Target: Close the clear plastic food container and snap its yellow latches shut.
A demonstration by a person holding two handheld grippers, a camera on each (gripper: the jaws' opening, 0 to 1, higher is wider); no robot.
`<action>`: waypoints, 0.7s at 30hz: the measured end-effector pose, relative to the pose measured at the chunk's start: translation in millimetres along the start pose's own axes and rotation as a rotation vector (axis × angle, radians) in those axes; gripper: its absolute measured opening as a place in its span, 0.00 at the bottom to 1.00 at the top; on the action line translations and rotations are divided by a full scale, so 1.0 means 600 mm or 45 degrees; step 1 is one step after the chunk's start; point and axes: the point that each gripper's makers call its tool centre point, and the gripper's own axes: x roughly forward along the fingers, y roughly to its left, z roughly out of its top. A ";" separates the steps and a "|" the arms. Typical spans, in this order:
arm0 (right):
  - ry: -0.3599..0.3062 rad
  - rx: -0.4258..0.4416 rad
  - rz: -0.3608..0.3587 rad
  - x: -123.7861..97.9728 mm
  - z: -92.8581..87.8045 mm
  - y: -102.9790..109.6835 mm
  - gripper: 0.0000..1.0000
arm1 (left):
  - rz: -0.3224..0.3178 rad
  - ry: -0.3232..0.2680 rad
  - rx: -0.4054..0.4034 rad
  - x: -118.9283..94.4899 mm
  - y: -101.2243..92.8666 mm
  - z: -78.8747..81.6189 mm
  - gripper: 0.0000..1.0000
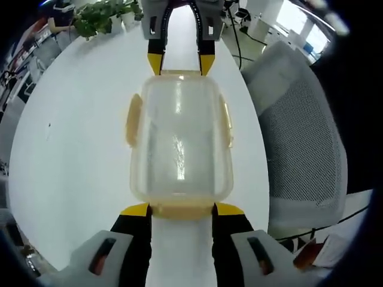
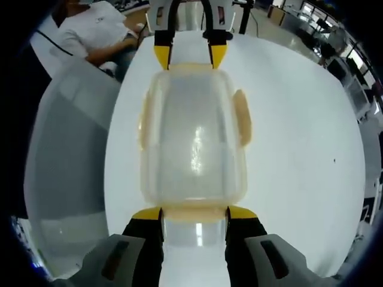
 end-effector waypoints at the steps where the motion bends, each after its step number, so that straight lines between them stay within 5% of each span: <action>1: 0.001 0.001 0.000 0.000 -0.001 0.000 0.38 | -0.001 -0.001 0.000 0.001 0.001 0.002 0.38; 21: 0.018 0.004 0.006 -0.003 -0.039 -0.002 0.38 | -0.013 -0.008 -0.006 0.022 0.000 0.036 0.38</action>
